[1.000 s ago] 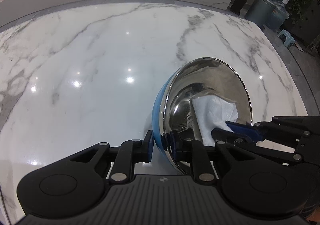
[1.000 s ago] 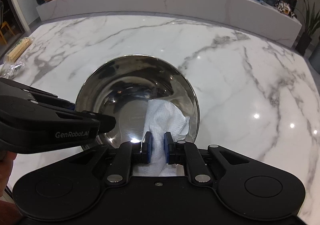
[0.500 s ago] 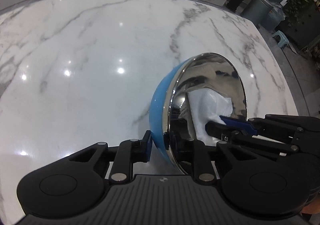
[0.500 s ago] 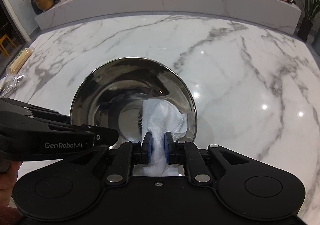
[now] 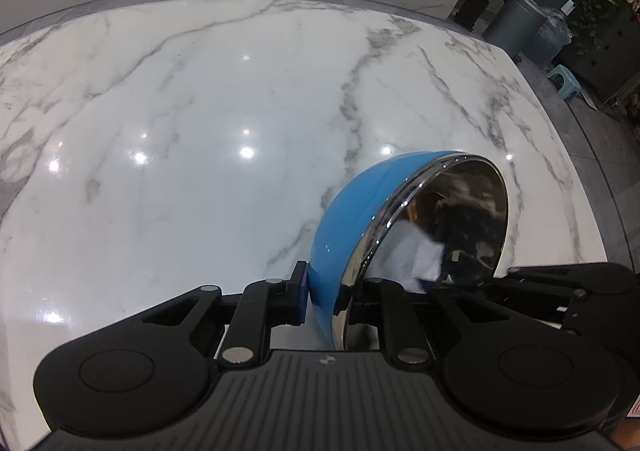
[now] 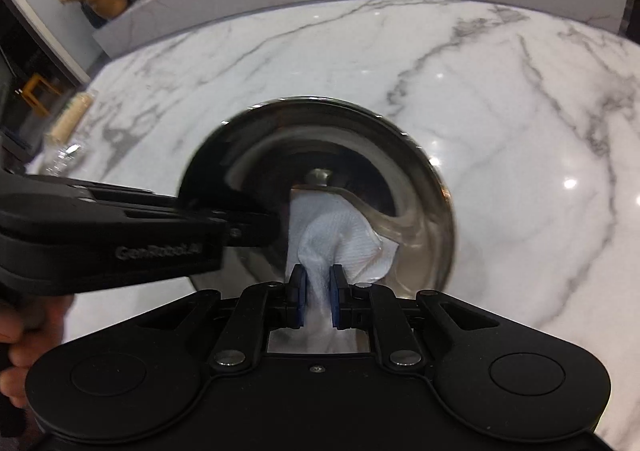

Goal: Clean bowl
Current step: 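Wipe the bowl interior with the towel in the right gripper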

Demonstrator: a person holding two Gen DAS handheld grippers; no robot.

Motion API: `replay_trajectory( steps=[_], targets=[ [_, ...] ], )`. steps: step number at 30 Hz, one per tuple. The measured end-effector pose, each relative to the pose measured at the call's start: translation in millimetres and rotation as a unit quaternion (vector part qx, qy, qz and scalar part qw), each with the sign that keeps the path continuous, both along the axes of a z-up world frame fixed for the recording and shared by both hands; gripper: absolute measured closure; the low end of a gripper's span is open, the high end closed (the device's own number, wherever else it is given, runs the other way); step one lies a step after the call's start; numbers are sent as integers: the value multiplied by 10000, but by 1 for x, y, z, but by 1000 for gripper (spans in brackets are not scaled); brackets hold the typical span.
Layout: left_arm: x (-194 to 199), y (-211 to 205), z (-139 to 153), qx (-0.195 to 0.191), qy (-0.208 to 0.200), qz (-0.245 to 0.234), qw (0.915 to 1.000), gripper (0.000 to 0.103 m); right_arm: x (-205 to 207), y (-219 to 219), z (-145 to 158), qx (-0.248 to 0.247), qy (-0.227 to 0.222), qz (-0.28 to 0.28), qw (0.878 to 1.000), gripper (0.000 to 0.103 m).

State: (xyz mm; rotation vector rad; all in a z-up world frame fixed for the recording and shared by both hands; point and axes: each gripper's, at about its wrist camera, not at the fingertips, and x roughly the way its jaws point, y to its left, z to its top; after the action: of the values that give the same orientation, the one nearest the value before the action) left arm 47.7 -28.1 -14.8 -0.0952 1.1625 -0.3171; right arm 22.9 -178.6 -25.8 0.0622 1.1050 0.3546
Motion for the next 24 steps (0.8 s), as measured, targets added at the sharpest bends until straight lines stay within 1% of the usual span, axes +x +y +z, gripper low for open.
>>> replay_trajectory(
  steps=[4, 7, 9, 11, 13, 15, 16, 21, 24],
  targets=[
    [-1, -1, 0, 44, -31, -22, 10000, 89, 0, 1, -1, -127, -38, 19, 9999, 93],
    [-1, -1, -2, 17, 30, -33, 10000, 88, 0, 3, -2, -223, -67, 34, 9997, 93],
    [-1, -1, -4, 26, 93, -52, 9999, 81, 0, 3, -3, -286, -87, 43, 9995, 93],
    [-1, -1, -7, 37, 153, -74, 9998, 77, -1, 2, -2, -341, -104, 42, 9994, 93],
    [-2, 0, -8, 14, 196, -92, 9998, 78, -3, -3, 1, -322, -101, 16, 9994, 93],
    [-3, 0, -7, -17, 199, -124, 9997, 86, -3, -4, 1, -297, -97, 14, 9995, 93],
    [-3, -1, -7, -30, 198, -141, 9997, 88, -3, -4, 1, -300, -100, 26, 9995, 93],
    [-6, -7, -4, 97, 55, -230, 9997, 88, -5, 1, 0, -382, -76, 114, 9992, 93],
    [-6, -8, -1, 122, 5, -233, 9997, 89, -5, 2, 0, -268, -2, 188, 9995, 92]
  ],
)
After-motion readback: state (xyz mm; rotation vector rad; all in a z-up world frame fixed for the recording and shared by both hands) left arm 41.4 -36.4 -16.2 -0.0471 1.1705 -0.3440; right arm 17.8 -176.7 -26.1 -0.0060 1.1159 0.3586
